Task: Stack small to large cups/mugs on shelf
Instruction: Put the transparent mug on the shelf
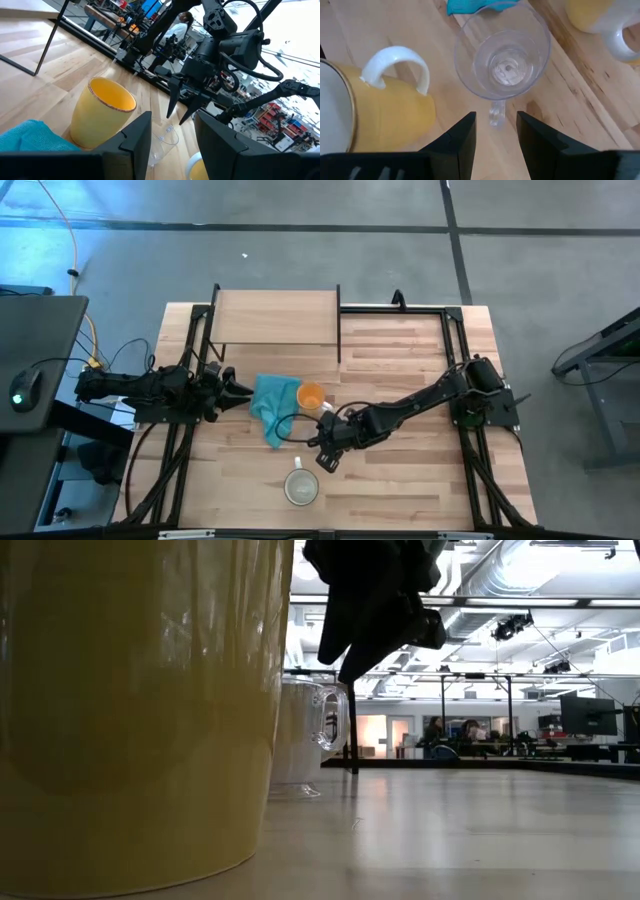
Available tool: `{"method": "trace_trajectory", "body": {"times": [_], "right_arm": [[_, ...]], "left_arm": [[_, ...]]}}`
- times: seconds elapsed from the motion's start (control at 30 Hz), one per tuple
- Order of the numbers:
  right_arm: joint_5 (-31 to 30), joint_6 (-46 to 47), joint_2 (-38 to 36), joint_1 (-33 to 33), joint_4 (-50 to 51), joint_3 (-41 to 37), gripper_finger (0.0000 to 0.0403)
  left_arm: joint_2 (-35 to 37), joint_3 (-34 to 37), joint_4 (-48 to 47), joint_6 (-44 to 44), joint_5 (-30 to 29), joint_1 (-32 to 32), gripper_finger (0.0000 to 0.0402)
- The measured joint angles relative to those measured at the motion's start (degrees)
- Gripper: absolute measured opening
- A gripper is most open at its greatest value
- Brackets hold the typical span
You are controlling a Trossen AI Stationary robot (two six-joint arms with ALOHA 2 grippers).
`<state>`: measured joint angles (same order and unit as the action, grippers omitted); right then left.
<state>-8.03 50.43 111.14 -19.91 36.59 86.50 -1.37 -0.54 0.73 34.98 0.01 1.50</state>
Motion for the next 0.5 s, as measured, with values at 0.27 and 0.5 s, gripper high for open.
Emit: {"method": "trace_trajectory", "body": {"times": [0.27, 0.5], "right_arm": [[1.2, 0.0, 2.0, -0.4, -1.9, 0.0, 0.0133], [1.4, 0.1, 2.4, -0.4, -2.0, 0.0, 0.0133]], "left_arm": [[0.0, 0.0, 0.0, 0.0, 0.0, 0.0, 0.0138], [0.0, 0.0, 0.0, 0.0, 0.4, 0.0, 0.0138]]}}
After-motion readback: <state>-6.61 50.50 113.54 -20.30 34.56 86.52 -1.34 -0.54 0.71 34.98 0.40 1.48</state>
